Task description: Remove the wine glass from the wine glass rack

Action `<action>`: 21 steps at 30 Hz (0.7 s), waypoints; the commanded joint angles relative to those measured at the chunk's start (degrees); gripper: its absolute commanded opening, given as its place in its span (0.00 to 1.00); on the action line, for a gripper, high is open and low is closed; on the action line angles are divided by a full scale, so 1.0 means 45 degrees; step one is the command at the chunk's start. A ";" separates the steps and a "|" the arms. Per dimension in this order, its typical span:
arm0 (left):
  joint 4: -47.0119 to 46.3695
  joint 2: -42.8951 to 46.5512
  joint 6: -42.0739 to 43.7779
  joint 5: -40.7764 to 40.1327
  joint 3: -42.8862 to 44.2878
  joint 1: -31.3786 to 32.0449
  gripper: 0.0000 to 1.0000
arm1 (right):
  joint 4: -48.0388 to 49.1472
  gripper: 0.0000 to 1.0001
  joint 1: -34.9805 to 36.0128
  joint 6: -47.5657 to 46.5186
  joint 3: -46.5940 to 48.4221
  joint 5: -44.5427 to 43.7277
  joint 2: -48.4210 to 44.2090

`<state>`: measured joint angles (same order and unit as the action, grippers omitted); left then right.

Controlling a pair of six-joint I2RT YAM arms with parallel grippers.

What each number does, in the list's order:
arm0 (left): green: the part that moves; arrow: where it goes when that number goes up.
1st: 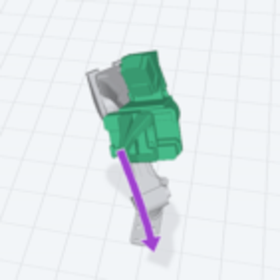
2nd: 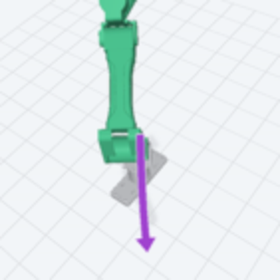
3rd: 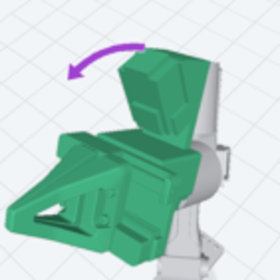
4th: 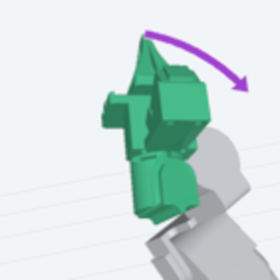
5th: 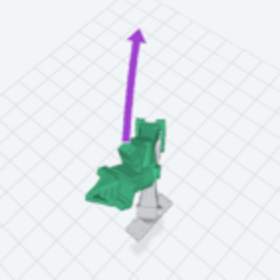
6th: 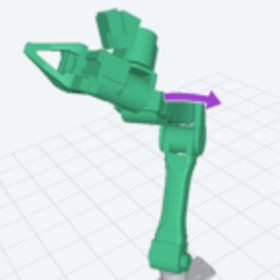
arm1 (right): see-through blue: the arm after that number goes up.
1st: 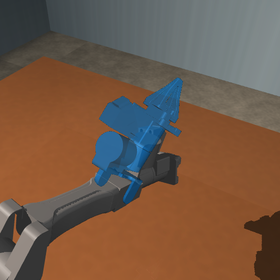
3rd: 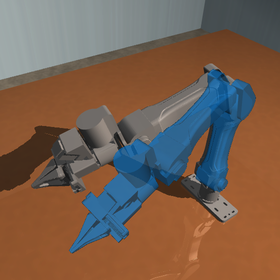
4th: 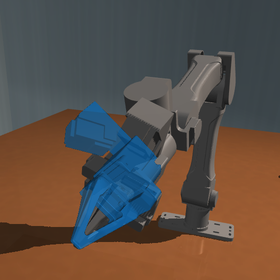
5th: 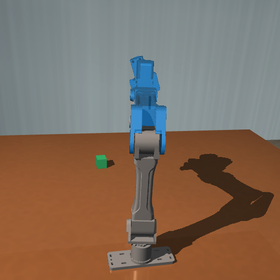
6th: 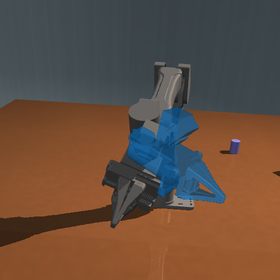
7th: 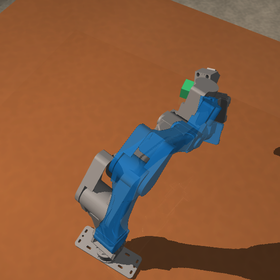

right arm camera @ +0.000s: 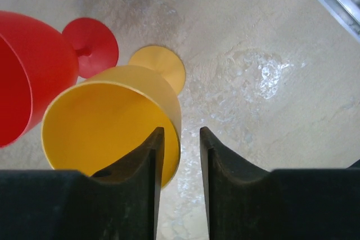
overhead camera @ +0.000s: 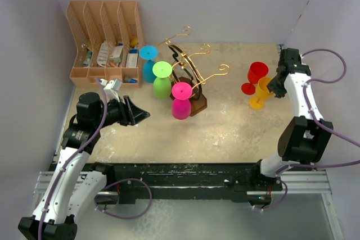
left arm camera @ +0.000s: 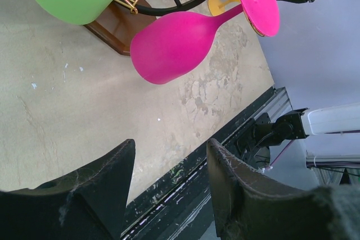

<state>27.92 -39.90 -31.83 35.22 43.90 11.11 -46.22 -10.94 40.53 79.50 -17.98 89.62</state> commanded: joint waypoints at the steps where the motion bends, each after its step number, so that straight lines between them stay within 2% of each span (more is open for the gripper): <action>1: -0.0557 -0.0010 0.0277 0.0070 -0.0029 -0.0048 0.57 | 0.0213 0.44 -0.0049 -0.0034 0.0409 0.0261 -0.0486; 4: -0.0616 -0.0005 0.0240 0.0092 -0.0064 -0.0048 0.57 | 0.0210 0.61 -0.0049 -0.0091 0.0462 0.0228 -0.0748; 10: -0.0619 -0.0047 0.0202 0.0120 -0.0087 -0.0048 0.57 | 0.0097 0.70 -0.0049 -0.0396 0.0581 0.0778 -0.1975; 13: -0.0618 -0.0052 0.0181 0.0104 -0.0112 -0.0048 0.57 | 0.0670 0.79 -0.0044 -0.1019 0.0290 0.0958 -0.3639; 16: -0.0655 -0.0026 0.0151 0.0082 -0.0126 -0.0048 0.57 | 0.1707 0.88 -0.0049 -0.1501 -0.0166 0.2679 -0.5715; 18: -0.0675 -0.0022 0.0124 0.0066 -0.0160 -0.0048 0.57 | 0.2304 0.87 -0.0045 -0.1623 -0.0434 0.4181 -0.6651; 21: -0.0702 -0.0027 0.0083 0.0063 -0.0195 -0.0049 0.57 | 0.2817 0.75 -0.0030 -0.1533 -0.0683 0.7641 -0.7131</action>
<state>27.66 -40.27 -31.86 35.27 43.24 11.11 -39.13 -10.94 35.16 78.43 -3.49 59.75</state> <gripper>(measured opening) 0.573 0.802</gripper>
